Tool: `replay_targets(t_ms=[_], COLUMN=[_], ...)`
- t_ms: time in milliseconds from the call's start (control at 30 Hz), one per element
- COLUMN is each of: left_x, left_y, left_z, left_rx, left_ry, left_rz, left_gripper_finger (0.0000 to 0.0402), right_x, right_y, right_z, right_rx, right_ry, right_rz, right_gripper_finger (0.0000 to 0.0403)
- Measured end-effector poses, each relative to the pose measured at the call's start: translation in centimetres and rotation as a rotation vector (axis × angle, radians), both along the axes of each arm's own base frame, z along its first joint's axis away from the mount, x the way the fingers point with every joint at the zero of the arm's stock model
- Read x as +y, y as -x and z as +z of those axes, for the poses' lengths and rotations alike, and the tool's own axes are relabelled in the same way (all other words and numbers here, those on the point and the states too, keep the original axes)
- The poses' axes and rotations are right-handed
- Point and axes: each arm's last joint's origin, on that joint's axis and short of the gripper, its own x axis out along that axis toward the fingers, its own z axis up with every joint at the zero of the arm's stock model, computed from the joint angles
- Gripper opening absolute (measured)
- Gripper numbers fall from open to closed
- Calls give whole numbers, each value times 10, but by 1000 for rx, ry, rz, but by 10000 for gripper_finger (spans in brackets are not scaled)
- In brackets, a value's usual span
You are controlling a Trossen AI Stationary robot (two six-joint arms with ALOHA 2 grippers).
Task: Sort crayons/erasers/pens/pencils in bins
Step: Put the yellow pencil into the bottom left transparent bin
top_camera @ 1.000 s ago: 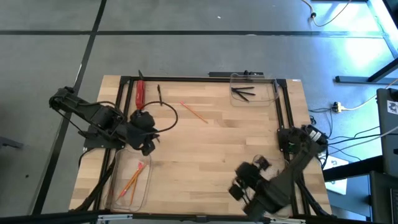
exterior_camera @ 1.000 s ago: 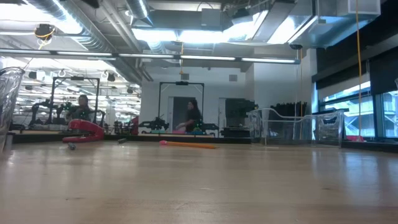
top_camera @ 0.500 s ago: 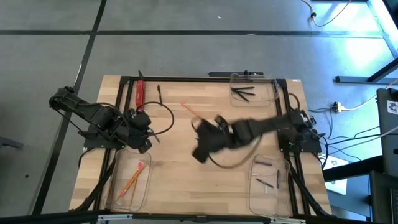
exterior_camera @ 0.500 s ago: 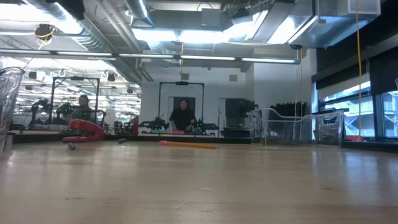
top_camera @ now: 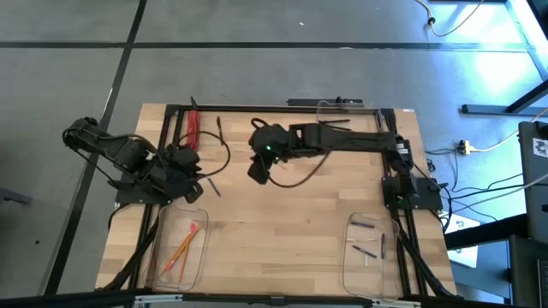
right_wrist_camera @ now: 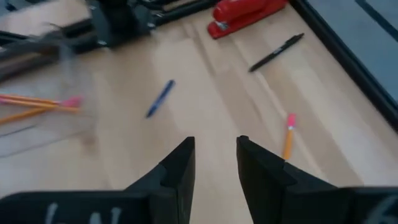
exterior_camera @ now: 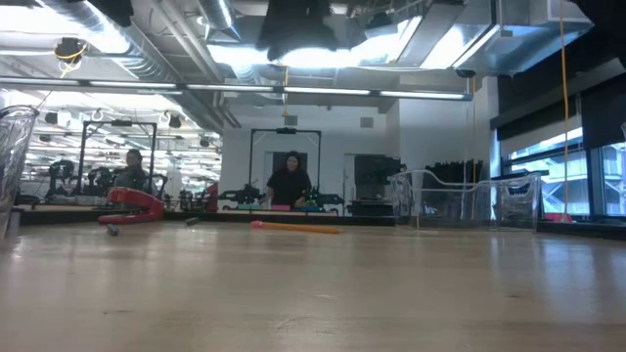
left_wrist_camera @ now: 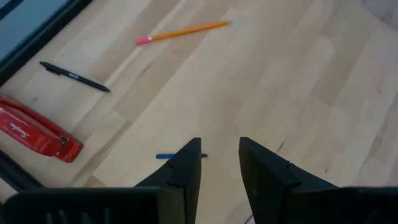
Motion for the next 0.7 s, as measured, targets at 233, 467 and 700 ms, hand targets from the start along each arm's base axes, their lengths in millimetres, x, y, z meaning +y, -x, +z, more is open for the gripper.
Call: replay_targets(t_ms=[233,467,700], left_x=[9,18,24], left_y=[2,0,-2], left_z=[3,3,3], left_rx=[-41,-54,-55], left_ry=[0,-3,-2], left_rz=[86,163,212], left_gripper_finger=[102,102,102], right_x=[-46,-83,-96], right_y=[-29,-53,-41], right_z=[-49,-96,-125], right_rx=[70,102,278], right_ry=[75,214,45], right_rz=[52,147,173], right_gripper_finger=[116,116,116])
